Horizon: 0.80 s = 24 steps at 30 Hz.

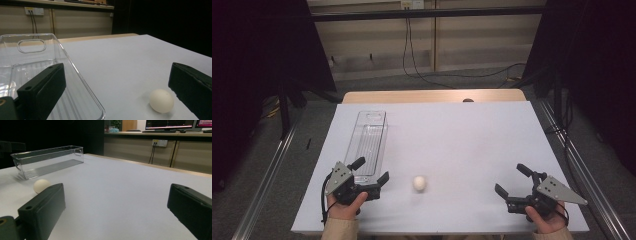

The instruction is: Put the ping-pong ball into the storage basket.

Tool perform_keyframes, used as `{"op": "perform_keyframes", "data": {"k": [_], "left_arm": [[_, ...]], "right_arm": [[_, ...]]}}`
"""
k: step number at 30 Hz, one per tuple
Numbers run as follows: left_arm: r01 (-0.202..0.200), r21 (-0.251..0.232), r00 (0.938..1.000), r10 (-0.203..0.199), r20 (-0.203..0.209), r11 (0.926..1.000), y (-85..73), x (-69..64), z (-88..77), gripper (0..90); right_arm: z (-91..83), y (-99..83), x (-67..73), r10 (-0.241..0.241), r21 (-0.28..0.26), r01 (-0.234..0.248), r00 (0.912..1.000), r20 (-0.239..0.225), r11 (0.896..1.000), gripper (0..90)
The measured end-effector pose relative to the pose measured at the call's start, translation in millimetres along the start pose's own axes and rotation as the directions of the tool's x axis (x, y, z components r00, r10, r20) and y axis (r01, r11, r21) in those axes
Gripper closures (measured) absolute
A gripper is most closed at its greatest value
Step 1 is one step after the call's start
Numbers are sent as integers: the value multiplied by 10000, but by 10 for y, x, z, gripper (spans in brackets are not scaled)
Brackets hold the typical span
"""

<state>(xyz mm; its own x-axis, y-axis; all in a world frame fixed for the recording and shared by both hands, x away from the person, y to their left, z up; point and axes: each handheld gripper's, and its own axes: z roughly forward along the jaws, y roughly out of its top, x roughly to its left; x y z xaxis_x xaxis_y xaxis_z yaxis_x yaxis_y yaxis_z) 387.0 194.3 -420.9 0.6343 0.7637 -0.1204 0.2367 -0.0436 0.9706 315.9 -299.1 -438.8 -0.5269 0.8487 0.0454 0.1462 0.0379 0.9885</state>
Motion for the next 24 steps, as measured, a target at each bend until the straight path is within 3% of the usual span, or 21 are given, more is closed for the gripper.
{"op": "perform_keyframes", "data": {"k": [24], "left_arm": [[-159, 309, 9995, 151, 276, 9994, -4, -82, 102, 14]], "right_arm": [[0, 0, 4, 20, 11, -20, 10000, -38, 10000, 11]]}}
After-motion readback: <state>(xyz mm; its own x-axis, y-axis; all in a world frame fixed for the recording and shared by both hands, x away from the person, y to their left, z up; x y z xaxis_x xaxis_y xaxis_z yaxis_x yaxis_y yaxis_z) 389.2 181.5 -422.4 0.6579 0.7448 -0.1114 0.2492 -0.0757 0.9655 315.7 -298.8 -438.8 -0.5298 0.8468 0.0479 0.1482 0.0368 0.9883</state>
